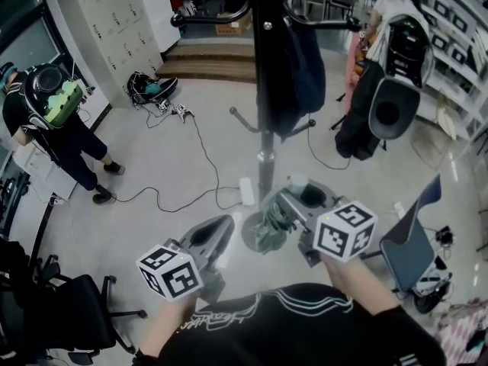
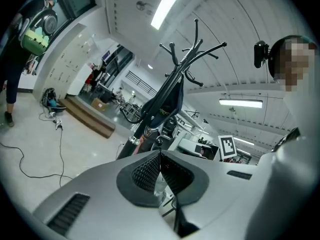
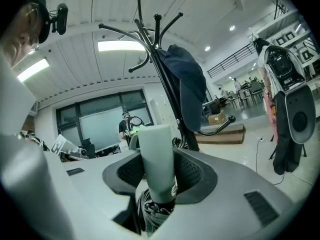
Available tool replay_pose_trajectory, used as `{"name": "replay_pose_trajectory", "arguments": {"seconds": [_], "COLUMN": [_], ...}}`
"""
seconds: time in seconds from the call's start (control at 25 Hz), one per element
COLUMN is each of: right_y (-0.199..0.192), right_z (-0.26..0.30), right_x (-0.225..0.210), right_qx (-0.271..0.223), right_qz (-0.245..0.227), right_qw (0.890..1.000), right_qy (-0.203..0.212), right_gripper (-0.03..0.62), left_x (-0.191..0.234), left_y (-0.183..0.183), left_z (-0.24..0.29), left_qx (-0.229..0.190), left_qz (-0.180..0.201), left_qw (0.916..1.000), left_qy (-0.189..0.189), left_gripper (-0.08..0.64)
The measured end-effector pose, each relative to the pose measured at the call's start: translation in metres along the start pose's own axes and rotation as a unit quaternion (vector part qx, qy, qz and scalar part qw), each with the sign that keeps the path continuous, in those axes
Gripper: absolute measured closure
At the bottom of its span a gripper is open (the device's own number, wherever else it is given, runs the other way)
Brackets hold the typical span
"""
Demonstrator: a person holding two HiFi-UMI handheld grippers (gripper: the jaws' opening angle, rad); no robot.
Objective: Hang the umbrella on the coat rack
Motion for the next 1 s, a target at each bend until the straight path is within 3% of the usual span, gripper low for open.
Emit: {"name": "replay_pose_trajectory", "arguments": {"seconds": [0.28, 0.56, 0.84, 1.0], "right_y": [0.004, 0.006, 0.004, 0.006], "right_z": [0.022, 0.035, 0.042, 0.046], "right_x": [-0.011, -0.019, -0.025, -0.031], "right_qx": [0.008, 0.010, 0.013, 0.005], "right_qz": [-0.004, -0.004, 0.003, 0.012], "right_qw": [1.000, 1.000, 0.998, 0.995], "right_qy": [0.004, -0.018, -0.066, -0.100], "right_gripper": [0.430, 0.430, 0.430, 0.430], "left_x": [0.013, 0.020, 0.030, 0.032], "left_y": [0.006, 0.005, 0.013, 0.015], "left_z": [0.004, 0.011, 0.017, 0.028], "left_qx": [-0.009, 0.004, 0.018, 0.042], "left_qz": [0.005, 0.001, 0.007, 0.011], "left_qw": [0.9998, 1.0000, 0.9989, 0.9954], "left_qy": [0.016, 0.002, -0.042, -0.085], "left_gripper": [0.561, 0.561, 0.560, 0.560]}}
Point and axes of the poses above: the fingertips, and each gripper's own axes: z forward along the fingers, x to its left, y out of its top, the point moved 2 cm from there along -z, backward along the fingers, and after that the axes turned 11 degrees about z, right-handed, at the moved point
